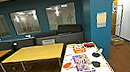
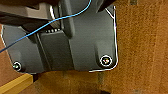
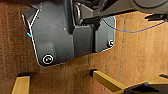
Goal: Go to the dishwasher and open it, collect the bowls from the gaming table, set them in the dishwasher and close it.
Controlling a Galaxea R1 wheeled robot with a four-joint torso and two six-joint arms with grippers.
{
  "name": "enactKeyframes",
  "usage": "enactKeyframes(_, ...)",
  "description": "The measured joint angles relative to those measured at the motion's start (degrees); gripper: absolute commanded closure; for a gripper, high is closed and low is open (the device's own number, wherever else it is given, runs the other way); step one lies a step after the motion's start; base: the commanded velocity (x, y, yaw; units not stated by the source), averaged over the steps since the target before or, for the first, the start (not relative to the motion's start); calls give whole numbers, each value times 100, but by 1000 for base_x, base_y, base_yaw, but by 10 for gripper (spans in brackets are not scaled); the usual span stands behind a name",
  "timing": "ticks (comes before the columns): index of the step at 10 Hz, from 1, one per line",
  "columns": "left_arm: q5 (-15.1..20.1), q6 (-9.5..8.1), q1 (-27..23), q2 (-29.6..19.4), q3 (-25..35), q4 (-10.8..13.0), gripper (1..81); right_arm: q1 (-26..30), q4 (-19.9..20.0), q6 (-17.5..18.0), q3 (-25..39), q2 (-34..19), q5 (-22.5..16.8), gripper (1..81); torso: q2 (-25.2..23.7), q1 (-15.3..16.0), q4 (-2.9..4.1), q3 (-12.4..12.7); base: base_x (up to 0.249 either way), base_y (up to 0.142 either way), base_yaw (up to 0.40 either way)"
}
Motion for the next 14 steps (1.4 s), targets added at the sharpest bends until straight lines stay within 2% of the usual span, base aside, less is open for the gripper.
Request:
enactKeyframes(5, 0, 0, -2, 63, 11, 6, 10, 22, 375, 472, 1758, -1994, 808, 10, 0, 0, 0, 0, 0, 0, 0)
enactKeyframes(7, 2, 0, 0, 124, 4, 6, 10, 210, 463, 891, 2216, -2673, 1012, 10, 0, 0, 0, 0, 0, 0, 0)
enactKeyframes(9, 2, 0, 0, 190, 11, 6, 10, 783, 511, 1390, 2500, -3205, 996, 10, 0, 0, 0, 0, 0, 0, 0)
enactKeyframes(11, 7, -1, 0, 168, -7, 1, 10, 1626, 518, 1731, 2610, -3271, 552, 10, 0, 0, 0, 0, 0, 0, 0)
enactKeyframes(14, 22, -1, 0, 157, -21, -5, 10, 2795, 516, 2142, 2630, -3480, -483, 10, 0, 0, 0, 0, 0, 0, 0)
